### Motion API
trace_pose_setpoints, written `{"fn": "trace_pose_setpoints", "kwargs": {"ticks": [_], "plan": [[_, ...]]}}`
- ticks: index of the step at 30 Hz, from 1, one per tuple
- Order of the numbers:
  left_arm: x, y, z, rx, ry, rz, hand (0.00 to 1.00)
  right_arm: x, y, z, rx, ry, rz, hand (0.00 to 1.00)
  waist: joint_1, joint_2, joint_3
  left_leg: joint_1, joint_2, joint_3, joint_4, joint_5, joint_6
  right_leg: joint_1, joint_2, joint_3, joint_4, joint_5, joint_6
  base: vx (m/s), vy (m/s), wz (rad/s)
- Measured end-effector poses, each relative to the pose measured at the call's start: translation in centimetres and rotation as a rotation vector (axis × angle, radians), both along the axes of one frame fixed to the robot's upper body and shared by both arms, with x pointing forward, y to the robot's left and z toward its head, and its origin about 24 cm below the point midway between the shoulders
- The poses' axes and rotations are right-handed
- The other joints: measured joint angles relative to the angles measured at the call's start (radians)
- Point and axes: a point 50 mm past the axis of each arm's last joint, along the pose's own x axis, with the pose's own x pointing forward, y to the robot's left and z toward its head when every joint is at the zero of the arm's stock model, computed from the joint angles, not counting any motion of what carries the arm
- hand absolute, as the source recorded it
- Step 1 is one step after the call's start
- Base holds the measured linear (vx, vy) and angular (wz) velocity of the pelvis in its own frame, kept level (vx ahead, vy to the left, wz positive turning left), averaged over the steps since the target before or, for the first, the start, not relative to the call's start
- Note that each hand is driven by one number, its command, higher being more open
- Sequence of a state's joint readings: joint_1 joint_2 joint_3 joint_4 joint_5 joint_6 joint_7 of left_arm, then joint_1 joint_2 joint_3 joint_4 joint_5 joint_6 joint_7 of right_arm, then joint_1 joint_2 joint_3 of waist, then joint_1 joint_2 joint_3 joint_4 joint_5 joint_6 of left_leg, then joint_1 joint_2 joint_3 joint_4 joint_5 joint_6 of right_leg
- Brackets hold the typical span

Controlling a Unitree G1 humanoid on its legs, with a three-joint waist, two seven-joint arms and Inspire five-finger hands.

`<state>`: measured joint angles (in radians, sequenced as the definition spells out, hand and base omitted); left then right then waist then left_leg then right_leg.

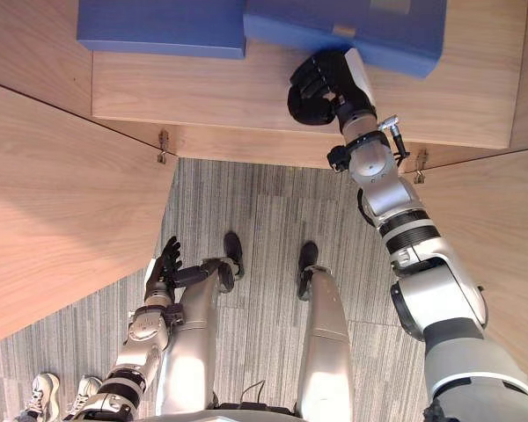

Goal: Walk over to the cabinet, pick up the folder, carry it to the office cabinet, place the folder inside the office cabinet, then close the office cabinet door

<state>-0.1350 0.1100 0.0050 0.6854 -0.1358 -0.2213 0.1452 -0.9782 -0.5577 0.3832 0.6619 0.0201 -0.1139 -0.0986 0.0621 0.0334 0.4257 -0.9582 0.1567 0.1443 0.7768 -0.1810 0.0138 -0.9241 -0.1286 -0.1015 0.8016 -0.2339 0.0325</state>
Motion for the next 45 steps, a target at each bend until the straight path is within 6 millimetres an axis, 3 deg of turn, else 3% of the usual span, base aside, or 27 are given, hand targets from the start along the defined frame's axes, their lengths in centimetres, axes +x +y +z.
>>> {"fn": "trace_pose_setpoints", "kwargs": {"ticks": [10, 15, 24, 28, 30, 34, 35, 37, 38, 40, 41, 44, 45], "plan": [[0.0, 0.0, 0.0, -0.002, 0.000, -0.016, 1.00, 0.1, 0.8, -0.5, 0.036, -0.002, -0.014, 0.00, 0.002, 0.000, -0.001, -0.005, 0.003, 0.001, -0.001, 0.000, 0.000, -0.003, 0.001, -0.004, -0.005, 0.000, 0.001, 0.00, -0.007, 0.00], [0.2, 0.2, 0.2, 0.002, -0.010, 0.029, 1.00, 1.2, 2.4, 1.3, 0.116, -0.070, -0.117, 0.00, 0.002, 0.002, -0.002, -0.027, 0.007, 0.001, 0.000, 0.000, 0.000, -0.023, 0.005, -0.005, -0.011, 0.010, 0.000, -0.01, -0.015, -0.02], [0.7, 0.1, 0.6, -0.007, -0.024, 0.065, 1.00, 1.8, 1.7, 2.8, 0.340, -0.048, -0.158, 0.00, 0.007, 0.002, -0.003, -0.044, 0.002, 0.001, -0.008, 0.017, 0.012, -0.035, 0.003, -0.007, -0.025, 0.031, 0.002, -0.03, -0.005, 0.00], [0.8, 0.2, 0.6, -0.028, -0.024, 0.088, 1.00, 0.4, 1.3, 2.8, 0.456, -0.109, -0.132, 0.00, 0.003, 0.002, -0.003, -0.034, 0.003, 0.003, -0.016, 0.023, 0.013, -0.024, 0.004, -0.007, -0.037, 0.040, 0.004, -0.03, -0.016, 0.00], [0.6, -0.2, 0.2, -0.040, 0.003, 0.085, 1.00, -1.5, 0.8, 1.1, 0.520, -0.135, -0.104, 0.00, -0.002, 0.002, -0.003, 0.018, 0.002, 0.010, -0.033, 0.023, 0.013, 0.029, 0.006, -0.006, -0.066, 0.046, 0.008, 0.03, -0.002, -0.04], [-0.7, -2.0, -1.2, -0.076, 0.066, 0.047, 1.00, -6.6, 1.3, -6.8, 0.585, -0.049, -0.034, 0.00, -0.029, -0.003, -0.005, 0.226, 0.004, 0.054, -0.137, 0.019, 0.009, 0.229, 0.019, 0.014, -0.199, 0.070, 0.020, 0.07, 0.018, -0.18], [-1.0, -2.2, -1.5, -0.078, 0.076, 0.042, 1.00, -7.3, 1.5, -8.0, 0.600, -0.023, -0.024, 0.00, -0.036, -0.006, -0.007, 0.252, 0.006, 0.062, -0.154, 0.019, 0.009, 0.253, 0.021, 0.016, -0.221, 0.076, 0.018, 0.07, 0.035, -0.37], [-2.1, -2.6, -2.4, -0.075, 0.122, 0.008, 1.00, -10.0, 2.2, -12.7, 0.639, 0.121, -0.013, 0.00, -0.055, -0.025, -0.018, 0.347, 0.011, 0.092, -0.212, 0.020, 0.007, 0.338, 0.031, 0.023, -0.297, 0.100, 0.020, 0.11, 0.020, -0.43], [-3.0, -2.7, -3.3, -0.070, 0.167, -0.009, 1.00, -12.1, 2.3, -16.5, 0.648, 0.264, -0.032, 0.00, -0.065, -0.042, -0.038, 0.412, 0.013, 0.111, -0.258, 0.023, 0.001, 0.397, 0.043, 0.038, -0.354, 0.117, 0.020, 0.14, -0.008, -0.38], [-3.9, -2.6, -4.2, -0.068, 0.219, -0.015, 1.00, -14.3, 2.0, -20.3, 0.643, 0.411, -0.071, 0.00, -0.084, -0.049, -0.061, 0.468, 0.008, 0.113, -0.302, 0.032, -0.009, 0.459, 0.051, 0.042, -0.421, 0.140, 0.023, 0.18, -0.006, -0.21], [-4.5, -2.4, -4.8, -0.057, 0.260, -0.026, 1.00, -15.8, 1.7, -23.2, 0.636, 0.527, -0.119, 1.00, -0.102, -0.052, -0.087, 0.499, 0.003, 0.114, -0.334, 0.039, -0.013, 0.494, 0.055, 0.044, -0.465, 0.154, 0.026, 0.18, 0.006, -0.09], [-5.5, -1.5, -5.8, -0.038, 0.327, -0.038, 1.00, -19.8, 0.1, -29.8, 0.644, 0.806, -0.301, 1.00, -0.118, -0.051, -0.117, 0.609, -0.014, 0.134, -0.431, 0.063, -0.017, 0.605, 0.058, 0.060, -0.581, 0.197, 0.035, 0.17, 0.019, -0.16], [-5.8, -1.2, -5.9, -0.034, 0.337, -0.034, 1.00, -20.6, -0.2, -30.9, 0.651, 0.856, -0.337, 1.00, -0.119, -0.051, -0.130, 0.628, -0.020, 0.144, -0.453, 0.069, -0.018, 0.621, 0.059, 0.066, -0.600, 0.204, 0.036, 0.12, 0.024, -0.25]]}}
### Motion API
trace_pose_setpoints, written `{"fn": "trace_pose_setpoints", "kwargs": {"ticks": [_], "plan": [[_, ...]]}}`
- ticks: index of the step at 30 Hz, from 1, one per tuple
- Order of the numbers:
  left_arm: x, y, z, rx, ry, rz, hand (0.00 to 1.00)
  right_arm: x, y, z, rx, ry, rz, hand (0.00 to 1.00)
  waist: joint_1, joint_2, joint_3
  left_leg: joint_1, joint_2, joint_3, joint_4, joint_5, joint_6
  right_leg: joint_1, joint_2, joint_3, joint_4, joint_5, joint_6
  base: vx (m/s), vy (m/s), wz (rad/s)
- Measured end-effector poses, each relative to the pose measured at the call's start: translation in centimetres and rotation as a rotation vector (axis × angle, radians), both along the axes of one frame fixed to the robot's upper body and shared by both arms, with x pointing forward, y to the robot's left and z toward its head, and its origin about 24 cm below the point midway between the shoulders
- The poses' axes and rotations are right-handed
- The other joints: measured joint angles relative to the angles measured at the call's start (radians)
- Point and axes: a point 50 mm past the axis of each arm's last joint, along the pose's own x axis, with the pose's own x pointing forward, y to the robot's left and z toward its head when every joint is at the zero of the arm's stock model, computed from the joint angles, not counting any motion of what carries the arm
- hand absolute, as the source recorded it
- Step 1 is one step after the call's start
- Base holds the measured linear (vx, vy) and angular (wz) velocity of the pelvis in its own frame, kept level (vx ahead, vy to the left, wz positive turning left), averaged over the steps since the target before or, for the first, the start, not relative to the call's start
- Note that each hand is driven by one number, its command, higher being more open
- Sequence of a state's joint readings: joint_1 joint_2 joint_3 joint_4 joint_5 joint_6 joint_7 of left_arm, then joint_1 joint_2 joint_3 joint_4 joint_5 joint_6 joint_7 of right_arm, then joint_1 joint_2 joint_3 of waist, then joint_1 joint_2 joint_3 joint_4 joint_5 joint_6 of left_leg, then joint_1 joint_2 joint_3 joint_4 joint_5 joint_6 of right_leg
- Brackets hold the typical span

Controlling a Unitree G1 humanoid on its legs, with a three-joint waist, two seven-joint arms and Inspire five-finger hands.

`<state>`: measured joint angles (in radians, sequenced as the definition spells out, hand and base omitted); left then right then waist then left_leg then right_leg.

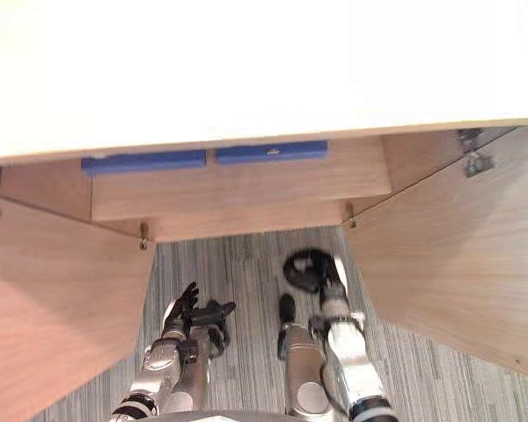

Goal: Walk over to the cabinet, pick up the folder, carry it to the office cabinet, place the folder inside the office cabinet, then close the office cabinet door

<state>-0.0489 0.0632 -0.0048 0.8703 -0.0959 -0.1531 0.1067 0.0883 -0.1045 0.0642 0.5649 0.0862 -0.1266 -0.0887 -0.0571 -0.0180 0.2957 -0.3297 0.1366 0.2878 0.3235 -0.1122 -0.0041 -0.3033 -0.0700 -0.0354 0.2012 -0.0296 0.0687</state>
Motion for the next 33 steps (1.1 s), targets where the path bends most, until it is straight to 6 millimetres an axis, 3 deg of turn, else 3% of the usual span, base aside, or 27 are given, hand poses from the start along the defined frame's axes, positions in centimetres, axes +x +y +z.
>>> {"fn": "trace_pose_setpoints", "kwargs": {"ticks": [2, 5, 9, 14, 19, 21, 23, 28, 33], "plan": [[-1.6, 1.2, -0.7, 0.023, 0.047, 0.026, 1.00, -3.2, -1.2, -3.2, 0.027, 0.192, -0.114, 1.00, -0.014, 0.003, -0.050, 0.084, -0.016, 0.032, -0.087, 0.021, -0.004, 0.069, 0.001, 0.027, -0.086, 0.034, 0.006, 0.12, 0.004, -0.33], [-3.5, 2.2, -1.7, 0.037, 0.120, 0.062, 1.00, -6.1, -2.7, -5.2, 0.074, 0.321, -0.282, 1.00, -0.017, 0.011, -0.110, 0.168, -0.034, 0.080, -0.158, 0.033, -0.007, 0.130, 0.000, 0.072, -0.161, 0.068, 0.012, 0.07, 0.024, -0.45], [-5.2, 2.5, -2.6, 0.026, 0.192, 0.093, 1.00, -8.3, -4.2, -6.0, 0.149, 0.369, -0.500, 1.00, -0.026, 0.013, -0.153, 0.243, -0.049, 0.122, -0.214, 0.041, -0.008, 0.177, -0.002, 0.119, -0.209, 0.091, 0.014, 0.00, 0.033, -0.34], [-7.8, 2.6, -3.7, -0.004, 0.279, 0.132, 1.00, -9.5, -5.8, -5.7, 0.216, 0.328, -0.720, 1.00, -0.033, 0.013, -0.178, 0.316, -0.068, 0.200, -0.275, 0.041, -0.015, 0.181, 0.002, 0.209, -0.224, 0.106, 0.019, -0.04, 0.037, -0.57], [-9.7, 2.7, -4.1, 0.002, 0.324, 0.146, 1.00, -9.5, -10.5, -2.2, 0.157, 0.099, -0.949, 1.00, -0.054, 0.011, -0.181, 0.368, -0.084, 0.276, -0.310, 0.032, -0.023, 0.176, 0.006, 0.288, -0.225, 0.110, 0.023, -0.01, 0.008, -0.47], [-10.5, 2.8, -4.2, 0.015, 0.346, 0.136, 1.00, -8.1, -13.0, 1.0, 0.093, -0.080, -0.986, 1.00, -0.076, 0.010, -0.193, 0.379, -0.090, 0.306, -0.311, 0.020, -0.025, 0.170, 0.011, 0.320, -0.225, 0.111, 0.023, 0.01, -0.016, -0.42], [-10.6, 2.8, -4.2, 0.019, 0.346, 0.127, 1.00, -7.4, -14.0, 2.3, 0.066, -0.154, -0.992, 1.00, -0.082, 0.009, -0.201, 0.379, -0.090, 0.318, -0.308, 0.017, -0.024, 0.164, 0.013, 0.334, -0.224, 0.113, 0.024, 0.02, -0.024, -0.28], [-10.4, 2.8, -4.1, 0.028, 0.332, 0.070, 1.00, -2.4, -17.7, 7.2, -0.003, -0.378, -0.938, 1.00, -0.090, 0.025, -0.203, 0.368, -0.089, 0.328, -0.251, -0.029, -0.018, 0.144, 0.017, 0.397, -0.223, 0.116, 0.028, 0.04, -0.041, -0.38], [-9.9, 2.3, -4.0, 0.031, 0.307, -0.009, 1.00, 0.9, -20.8, 10.9, -0.067, -0.463, -0.893, 1.00, -0.093, 0.072, -0.178, 0.325, -0.093, 0.324, -0.202, -0.064, -0.004, 0.115, 0.004, 0.408, -0.223, 0.117, 0.030, 0.01, -0.008, -0.09]]}}
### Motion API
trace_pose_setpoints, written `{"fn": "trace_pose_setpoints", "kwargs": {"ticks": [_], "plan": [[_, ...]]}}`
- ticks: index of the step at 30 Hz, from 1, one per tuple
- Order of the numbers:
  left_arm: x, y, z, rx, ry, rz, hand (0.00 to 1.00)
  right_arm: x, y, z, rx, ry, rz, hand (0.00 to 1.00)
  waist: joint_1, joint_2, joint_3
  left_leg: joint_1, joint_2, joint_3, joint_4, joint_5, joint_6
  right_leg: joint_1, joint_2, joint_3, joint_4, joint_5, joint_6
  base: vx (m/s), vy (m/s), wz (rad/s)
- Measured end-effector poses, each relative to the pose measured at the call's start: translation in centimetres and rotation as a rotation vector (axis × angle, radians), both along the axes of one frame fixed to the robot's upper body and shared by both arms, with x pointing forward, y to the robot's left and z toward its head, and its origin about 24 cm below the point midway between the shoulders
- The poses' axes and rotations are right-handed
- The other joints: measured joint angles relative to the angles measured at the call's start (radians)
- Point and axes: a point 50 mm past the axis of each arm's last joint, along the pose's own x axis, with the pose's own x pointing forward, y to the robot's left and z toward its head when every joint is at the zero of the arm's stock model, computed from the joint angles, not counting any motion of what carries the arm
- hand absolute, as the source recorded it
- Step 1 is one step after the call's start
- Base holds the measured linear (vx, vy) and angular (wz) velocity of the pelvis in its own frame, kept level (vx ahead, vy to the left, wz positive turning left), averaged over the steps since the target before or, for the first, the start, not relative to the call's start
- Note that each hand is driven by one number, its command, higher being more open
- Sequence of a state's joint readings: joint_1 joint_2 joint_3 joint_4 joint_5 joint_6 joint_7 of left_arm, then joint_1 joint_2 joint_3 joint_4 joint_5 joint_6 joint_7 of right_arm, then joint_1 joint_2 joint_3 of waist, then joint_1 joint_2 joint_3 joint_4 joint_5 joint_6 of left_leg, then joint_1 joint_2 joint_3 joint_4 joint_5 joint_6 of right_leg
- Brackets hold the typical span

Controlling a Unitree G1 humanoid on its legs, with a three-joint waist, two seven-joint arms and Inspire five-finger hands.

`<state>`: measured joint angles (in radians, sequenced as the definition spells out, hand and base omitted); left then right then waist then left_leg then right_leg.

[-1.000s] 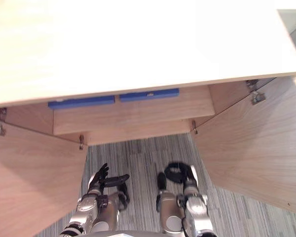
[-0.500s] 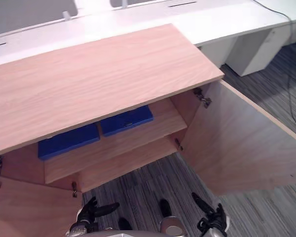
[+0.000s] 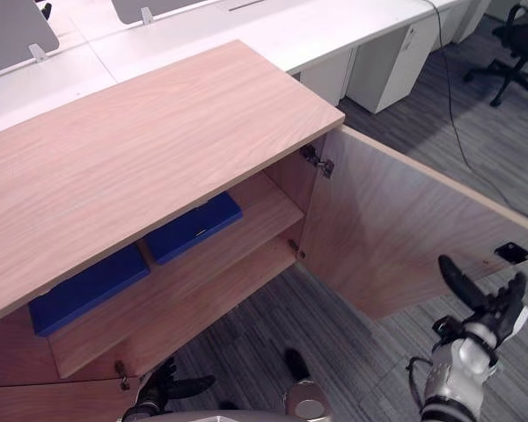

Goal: Walk over to the cabinet, pick up the folder, carry it to the office cabinet, place the folder inside the office cabinet, then close the office cabinet door

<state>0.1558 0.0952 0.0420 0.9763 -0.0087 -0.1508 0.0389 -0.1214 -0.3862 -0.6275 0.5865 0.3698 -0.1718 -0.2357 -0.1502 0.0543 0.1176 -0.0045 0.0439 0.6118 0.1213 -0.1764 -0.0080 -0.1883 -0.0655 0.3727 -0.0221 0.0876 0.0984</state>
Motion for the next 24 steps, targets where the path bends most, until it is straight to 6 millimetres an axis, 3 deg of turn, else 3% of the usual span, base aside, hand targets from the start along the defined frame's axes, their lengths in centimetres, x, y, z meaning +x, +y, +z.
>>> {"fn": "trace_pose_setpoints", "kwargs": {"ticks": [3, 6, 10, 12, 16, 18, 19, 20, 21, 24], "plan": [[0.2, -0.2, 0.1, -0.003, -0.009, -0.016, 1.00, 2.1, -0.8, 2.0, -0.042, -0.018, 0.036, 1.00, 0.000, 0.036, 0.021, -0.029, -0.011, -0.033, 0.008, -0.005, 0.005, -0.022, -0.009, 0.001, -0.002, 0.007, 0.007, 0.02, 0.011, -0.03], [0.3, -0.5, 0.0, -0.005, -0.009, -0.032, 1.00, 2.6, -0.6, 2.3, -0.043, -0.036, 0.049, 1.00, -0.002, 0.051, 0.031, -0.035, -0.010, -0.055, 0.014, -0.010, 0.001, -0.026, -0.008, 0.000, -0.003, 0.007, 0.007, 0.02, -0.006, -0.03], [0.7, -1.2, 0.1, -0.019, -0.024, -0.039, 1.00, 0.9, 0.7, 2.2, -0.116, -0.013, 0.122, 1.00, -0.018, 0.056, 0.035, -0.044, -0.007, -0.084, 0.018, -0.012, -0.003, -0.027, -0.006, -0.007, -0.013, 0.012, 0.013, 0.01, -0.015, 0.01], [0.7, -1.6, 0.0, -0.030, -0.022, -0.038, 1.00, -0.5, 3.5, 1.5, -0.116, -0.031, 0.184, 1.00, -0.046, 0.054, 0.036, -0.042, 0.006, -0.091, 0.019, -0.012, -0.003, -0.022, -0.001, -0.010, -0.015, 0.016, 0.013, 0.01, -0.054, -0.01], [1.1, -2.4, 0.0, -0.034, -0.028, -0.065, 1.00, -3.1, 9.0, -0.1, -0.074, -0.038, 0.282, 1.00, -0.067, 0.047, 0.040, -0.023, 0.019, -0.076, 0.021, -0.012, -0.003, -0.012, 0.013, 0.008, -0.015, 0.026, 0.012, -0.01, -0.038, -0.15], [1.6, -2.7, 0.1, -0.030, -0.033, -0.082, 1.00, -4.8, 11.5, -0.7, -0.053, -0.015, 0.331, 1.00, -0.075, 0.032, 0.050, -0.016, 0.025, -0.071, 0.027, -0.012, -0.003, -0.005, 0.019, 0.015, -0.015, 0.032, 0.010, -0.05, -0.042, -0.18], [2.2, -2.7, 0.2, -0.024, -0.044, -0.090, 1.00, -6.4, 14.2, -1.1, -0.020, 0.013, 0.396, 1.00, -0.082, 0.021, 0.056, -0.010, 0.034, -0.063, 0.038, -0.017, -0.009, 0.001, 0.026, 0.026, -0.015, 0.039, 0.008, -0.07, -0.046, -0.16], [2.2, -2.6, 0.2, -0.022, -0.046, -0.091, 1.00, -6.6, 14.6, -1.2, -0.011, 0.017, 0.406, 1.00, -0.083, 0.018, 0.058, -0.009, 0.036, -0.061, 0.040, -0.017, -0.010, 0.002, 0.028, 0.028, -0.015, 0.039, 0.008, -0.10, -0.059, -0.28], [2.6, -2.5, 0.3, -0.010, -0.050, -0.097, 1.00, -8.0, 16.9, -1.4, 0.044, 0.032, 0.466, 1.00, -0.083, -0.003, 0.064, -0.005, 0.045, -0.049, 0.051, -0.024, -0.021, 0.004, 0.035, 0.037, -0.015, 0.046, 0.004, -0.07, -0.043, -0.18], [2.9, -2.6, 0.3, 0.005, -0.043, -0.111, 1.00, -10.0, 19.8, -1.8, 0.127, 0.075, 0.556, 1.00, -0.084, -0.034, 0.064, 0.004, 0.056, -0.048, 0.063, -0.025, -0.023, 0.015, 0.044, 0.036, -0.014, 0.046, -0.008, -0.07, -0.056, -0.12]]}}
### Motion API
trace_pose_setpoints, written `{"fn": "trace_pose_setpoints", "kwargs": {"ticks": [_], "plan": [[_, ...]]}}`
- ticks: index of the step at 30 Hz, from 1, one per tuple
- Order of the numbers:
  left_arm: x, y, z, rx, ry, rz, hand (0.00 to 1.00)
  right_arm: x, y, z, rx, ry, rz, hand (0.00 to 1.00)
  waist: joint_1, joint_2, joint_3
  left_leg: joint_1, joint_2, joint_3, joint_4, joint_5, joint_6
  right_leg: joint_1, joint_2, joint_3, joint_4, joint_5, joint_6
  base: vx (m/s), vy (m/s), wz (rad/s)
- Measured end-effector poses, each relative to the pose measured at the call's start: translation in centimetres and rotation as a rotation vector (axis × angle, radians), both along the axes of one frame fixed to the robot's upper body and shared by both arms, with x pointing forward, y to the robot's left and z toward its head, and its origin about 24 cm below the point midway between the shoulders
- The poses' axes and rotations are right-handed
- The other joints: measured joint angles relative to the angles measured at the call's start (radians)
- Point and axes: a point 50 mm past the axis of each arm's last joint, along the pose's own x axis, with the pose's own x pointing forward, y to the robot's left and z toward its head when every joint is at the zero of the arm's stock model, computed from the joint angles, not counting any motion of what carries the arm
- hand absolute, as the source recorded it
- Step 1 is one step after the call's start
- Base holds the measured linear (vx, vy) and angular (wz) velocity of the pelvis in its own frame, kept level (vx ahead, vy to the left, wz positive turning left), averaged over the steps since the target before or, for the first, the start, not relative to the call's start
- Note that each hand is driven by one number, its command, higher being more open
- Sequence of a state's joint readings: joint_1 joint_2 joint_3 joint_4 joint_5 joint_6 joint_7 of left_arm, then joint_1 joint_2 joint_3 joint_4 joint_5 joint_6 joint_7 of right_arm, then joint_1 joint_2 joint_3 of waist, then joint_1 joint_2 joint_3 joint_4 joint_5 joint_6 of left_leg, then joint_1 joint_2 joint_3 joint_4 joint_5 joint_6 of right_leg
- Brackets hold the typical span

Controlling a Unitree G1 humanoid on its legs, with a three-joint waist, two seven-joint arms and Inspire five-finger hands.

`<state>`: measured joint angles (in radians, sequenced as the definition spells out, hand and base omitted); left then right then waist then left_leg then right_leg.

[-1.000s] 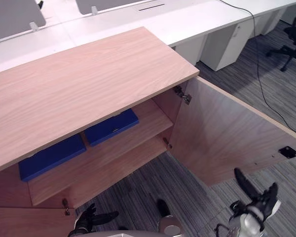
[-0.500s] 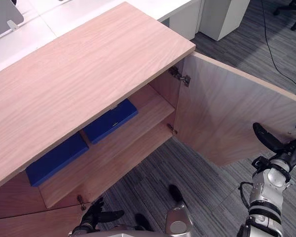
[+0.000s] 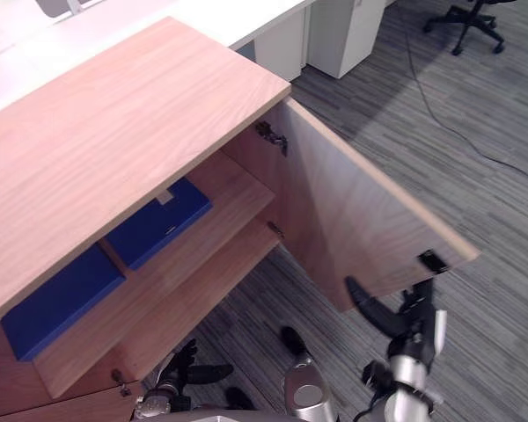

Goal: Walk over to the cabinet, pick up the folder, carry it to the office cabinet, place the folder inside the office cabinet, then close the office cabinet door

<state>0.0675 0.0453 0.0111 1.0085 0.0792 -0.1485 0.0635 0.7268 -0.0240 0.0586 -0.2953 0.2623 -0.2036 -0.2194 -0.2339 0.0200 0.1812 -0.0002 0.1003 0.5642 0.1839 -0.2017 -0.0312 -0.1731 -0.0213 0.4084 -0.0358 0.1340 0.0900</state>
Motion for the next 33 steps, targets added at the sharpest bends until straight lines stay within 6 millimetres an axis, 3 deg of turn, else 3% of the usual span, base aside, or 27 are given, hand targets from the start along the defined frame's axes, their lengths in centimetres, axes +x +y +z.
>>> {"fn": "trace_pose_setpoints", "kwargs": {"ticks": [2, 5, 8, 10, 12, 14, 16, 20, 22, 24, 27, 33], "plan": [[0.3, 0.4, -0.1, 0.017, 0.018, -0.016, 1.00, -1.0, 2.0, -0.5, 0.053, 0.047, 0.099, 1.00, 0.001, -0.037, -0.003, 0.004, 0.000, -0.020, 0.004, 0.001, 0.000, 0.002, -0.001, -0.036, 0.010, 0.002, -0.008, -0.10, -0.067, -0.09], [0.7, 1.2, -0.2, 0.056, 0.042, -0.061, 1.00, -1.6, 3.0, -1.0, 0.079, 0.105, 0.219, 1.00, 0.006, -0.073, -0.008, 0.009, -0.006, -0.066, 0.003, 0.003, 0.002, 0.006, -0.007, -0.092, 0.030, 0.002, -0.008, -0.08, -0.046, 0.10], [2.2, 2.3, 0.4, 0.107, 0.026, -0.115, 1.00, -2.5, 4.6, -1.7, 0.102, 0.194, 0.397, 1.00, 0.033, -0.118, -0.012, 0.010, -0.013, -0.157, -0.010, 0.027, 0.010, 0.032, -0.017, -0.169, 0.044, -0.014, -0.005, -0.05, -0.059, 0.54], [3.0, 2.5, 0.7, 0.116, 0.009, -0.118, 1.00, -2.9, 5.9, -2.0, 0.129, 0.232, 0.523, 1.00, 0.085, -0.141, -0.025, 0.005, -0.015, -0.210, -0.025, 0.047, 0.008, 0.041, -0.029, -0.232, 0.046, -0.029, -0.005, -0.06, -0.067, 0.74], [3.6, 2.3, 1.0, 0.113, -0.013, -0.119, 1.00, -1.8, 7.6, -2.1, 0.136, 0.217, 0.698, 1.00, 0.131, -0.154, -0.034, -0.002, -0.017, -0.279, -0.050, 0.076, 0.006, 0.063, -0.035, -0.299, 0.039, -0.059, -0.006, -0.04, -0.080, 0.95], [3.5, 2.1, 0.9, 0.108, -0.017, -0.113, 1.00, 3.0, 9.2, -1.7, 0.053, 0.085, 0.850, 1.00, 0.190, -0.166, -0.048, -0.016, -0.034, -0.369, -0.105, 0.137, 0.008, 0.070, -0.051, -0.374, 0.035, -0.067, -0.012, -0.04, -0.083, 1.27], [2.3, 2.5, 0.6, 0.109, 0.005, -0.080, 1.00, 7.7, 9.5, -0.3, -0.059, -0.040, 0.847, 1.00, 0.213, -0.161, -0.055, -0.033, -0.049, -0.424, -0.149, 0.194, 0.002, 0.067, -0.061, -0.427, 0.036, -0.067, -0.012, -0.02, -0.056, 1.15], [0.9, 4.9, 0.5, 0.126, 0.031, 0.077, 1.00, 13.0, 8.7, 1.0, -0.152, -0.128, 0.714, 1.00, 0.261, -0.159, -0.056, -0.020, -0.058, -0.488, -0.259, 0.270, 0.006, 0.069, -0.071, -0.486, 0.042, -0.061, -0.004, 0.04, -0.010, 0.73], [0.5, 5.6, 0.6, 0.143, 0.036, 0.099, 1.00, 13.7, 8.1, 0.9, -0.188, -0.127, 0.657, 1.00, 0.268, -0.158, -0.056, -0.020, -0.063, -0.499, -0.276, 0.276, 0.008, 0.072, -0.077, -0.496, 0.043, -0.059, 0.001, 0.02, 0.036, 0.17], [-0.3, 6.3, 0.5, 0.165, 0.053, 0.112, 1.00, 14.9, 6.0, 0.0, -0.234, -0.083, 0.539, 1.00, 0.247, -0.154, -0.054, -0.017, -0.075, -0.505, -0.277, 0.273, 0.011, 0.074, -0.088, -0.493, 0.047, -0.062, 0.010, 0.01, 0.060, 0.04], [0.0, 6.2, 0.6, 0.152, 0.034, 0.127, 1.00, 17.0, 3.9, -0.3, -0.272, -0.034, 0.441, 1.00, 0.258, -0.143, -0.047, -0.026, -0.088, -0.517, -0.277, 0.275, 0.017, 0.074, -0.097, -0.509, 0.046, -0.064, 0.018, -0.02, 0.043, 0.17], [-0.2, 6.1, 0.9, 0.133, 0.003, 0.164, 1.00, 16.2, 3.5, -1.3, -0.299, -0.001, 0.427, 1.00, 0.260, -0.120, -0.038, -0.039, -0.101, -0.567, -0.277, 0.277, 0.018, 0.090, -0.105, -0.551, 0.033, -0.073, 0.017, 0.01, 0.016, 0.20]]}}
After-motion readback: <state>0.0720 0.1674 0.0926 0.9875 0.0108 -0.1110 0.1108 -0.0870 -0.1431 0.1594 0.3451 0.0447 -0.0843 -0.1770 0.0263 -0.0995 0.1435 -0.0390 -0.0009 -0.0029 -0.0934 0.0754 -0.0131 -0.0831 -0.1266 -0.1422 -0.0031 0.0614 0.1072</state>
